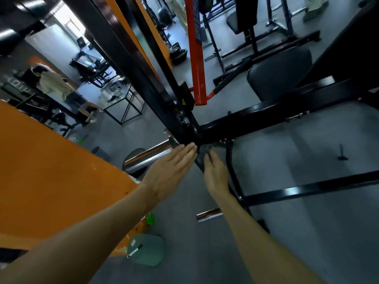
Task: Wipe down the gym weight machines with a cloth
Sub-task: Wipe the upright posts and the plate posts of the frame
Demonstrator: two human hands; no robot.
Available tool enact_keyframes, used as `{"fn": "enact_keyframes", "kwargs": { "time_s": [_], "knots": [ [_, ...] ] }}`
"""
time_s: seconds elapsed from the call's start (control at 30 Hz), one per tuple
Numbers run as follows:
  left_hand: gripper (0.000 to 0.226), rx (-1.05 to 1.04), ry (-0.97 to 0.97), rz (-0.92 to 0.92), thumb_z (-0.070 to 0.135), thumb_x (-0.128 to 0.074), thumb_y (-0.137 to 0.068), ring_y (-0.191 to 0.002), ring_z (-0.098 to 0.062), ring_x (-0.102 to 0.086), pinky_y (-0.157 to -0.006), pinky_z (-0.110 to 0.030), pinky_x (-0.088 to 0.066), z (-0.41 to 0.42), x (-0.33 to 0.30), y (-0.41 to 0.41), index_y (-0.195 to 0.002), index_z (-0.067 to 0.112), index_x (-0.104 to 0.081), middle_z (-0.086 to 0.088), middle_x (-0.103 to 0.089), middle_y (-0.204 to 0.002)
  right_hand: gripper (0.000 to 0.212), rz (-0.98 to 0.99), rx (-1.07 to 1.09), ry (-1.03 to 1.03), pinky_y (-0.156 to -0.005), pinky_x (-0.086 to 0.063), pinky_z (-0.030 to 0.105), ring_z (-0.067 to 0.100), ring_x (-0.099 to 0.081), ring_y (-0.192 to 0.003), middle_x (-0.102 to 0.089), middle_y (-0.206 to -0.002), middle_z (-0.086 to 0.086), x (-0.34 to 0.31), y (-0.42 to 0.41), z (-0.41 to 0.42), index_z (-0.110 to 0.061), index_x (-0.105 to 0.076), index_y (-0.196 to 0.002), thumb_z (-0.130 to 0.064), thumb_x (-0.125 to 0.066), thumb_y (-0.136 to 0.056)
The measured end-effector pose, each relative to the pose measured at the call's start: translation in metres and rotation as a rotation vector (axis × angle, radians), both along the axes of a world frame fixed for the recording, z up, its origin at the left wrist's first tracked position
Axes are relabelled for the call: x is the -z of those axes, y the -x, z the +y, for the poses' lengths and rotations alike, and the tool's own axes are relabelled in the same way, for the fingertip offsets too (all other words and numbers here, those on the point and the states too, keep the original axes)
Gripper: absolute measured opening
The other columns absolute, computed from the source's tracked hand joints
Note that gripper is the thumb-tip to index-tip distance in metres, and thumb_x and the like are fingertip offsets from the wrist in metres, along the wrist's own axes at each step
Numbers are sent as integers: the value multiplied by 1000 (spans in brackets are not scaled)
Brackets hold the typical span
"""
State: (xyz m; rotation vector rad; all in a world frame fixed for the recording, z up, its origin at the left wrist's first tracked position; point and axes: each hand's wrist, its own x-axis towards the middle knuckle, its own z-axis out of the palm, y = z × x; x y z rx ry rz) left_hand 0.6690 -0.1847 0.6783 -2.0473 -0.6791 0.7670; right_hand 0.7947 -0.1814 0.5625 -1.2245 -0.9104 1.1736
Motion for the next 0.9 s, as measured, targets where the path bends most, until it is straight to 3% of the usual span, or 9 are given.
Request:
{"fn": "enact_keyframes", "kwargs": {
  "time_s": [0.07,0.13,0.3,0.43,0.53,0.63,0.73,0.83,0.9],
  "knots": [
    [68,53,-23,-50,10,-5,-92,-154,-36,11,-121,-49,20,6,7,1,-158,-3,3,-24,4,-167,41,-79,-83,-91,-111,-33,24,1,-41,-129,-44,-141,-17,2,3,2,-25,-43,-146,-39,-35,-108],
    [68,98,-32,-71,11,-1,-92,-156,-36,5,-123,-49,18,13,21,2,-159,-3,-2,-24,-2,-167,46,-145,-121,-111,-112,-35,28,2,-41,-136,-44,-148,-15,36,3,0,-33,-36,-150,-42,-39,-105],
    [64,217,-42,-57,12,-12,-97,-156,-35,-11,-127,-47,3,29,53,-3,-159,-2,-15,-22,-16,-166,50,-89,-203,106,-84,-51,29,20,-61,-110,-61,-124,4,115,-11,-1,-30,-50,-127,-26,-60,-79],
    [60,279,-41,-24,13,-22,-97,-152,-34,-25,-127,-47,-2,34,68,-4,-153,-3,-36,-21,-33,-161,78,-19,-276,-115,-94,-41,9,-8,-51,-119,-53,-127,-17,84,-11,8,-41,-42,-135,9,-58,-77],
    [57,300,-89,-38,15,-31,-98,-150,-38,-28,-127,-49,-4,40,79,-2,-151,-7,-36,-25,-34,-158,96,-84,-301,-193,-94,-39,6,-15,-44,-122,-45,-133,-25,94,-14,19,-53,-29,-141,13,-57,-77],
    [56,311,-144,-30,14,-25,-102,-150,-40,-29,-127,-48,-10,43,99,-3,-153,-8,-30,-26,-33,-158,104,-167,-279,-58,-104,-36,15,5,-38,-139,-35,-151,-12,165,-12,17,-35,-14,-158,13,-62,-79],
    [55,293,-139,-42,15,-26,-102,-148,-43,-31,-126,-51,-10,42,129,-10,-153,-5,-32,-24,-37,-156,97,-173,-331,80,-120,-23,29,22,-25,-150,-22,-155,-10,231,-13,4,-31,-5,-157,7,-53,-81],
    [58,198,-102,30,23,-29,-103,-147,-47,-28,-124,-56,-1,41,160,-22,-154,-4,-25,-29,-33,-155,86,-146,-328,60,-121,-29,44,24,-35,-143,-36,-152,0,236,-6,13,-25,-24,-152,-3,-46,-72],
    [58,157,-124,46,28,-35,-104,-146,-46,-30,-121,-56,1,39,174,-34,-153,-3,-30,-27,-36,-155,90,-144,-296,-72,-119,-33,44,20,-39,-141,-40,-150,1,219,1,21,-26,-24,-155,2,-52,-75]
  ]
}}
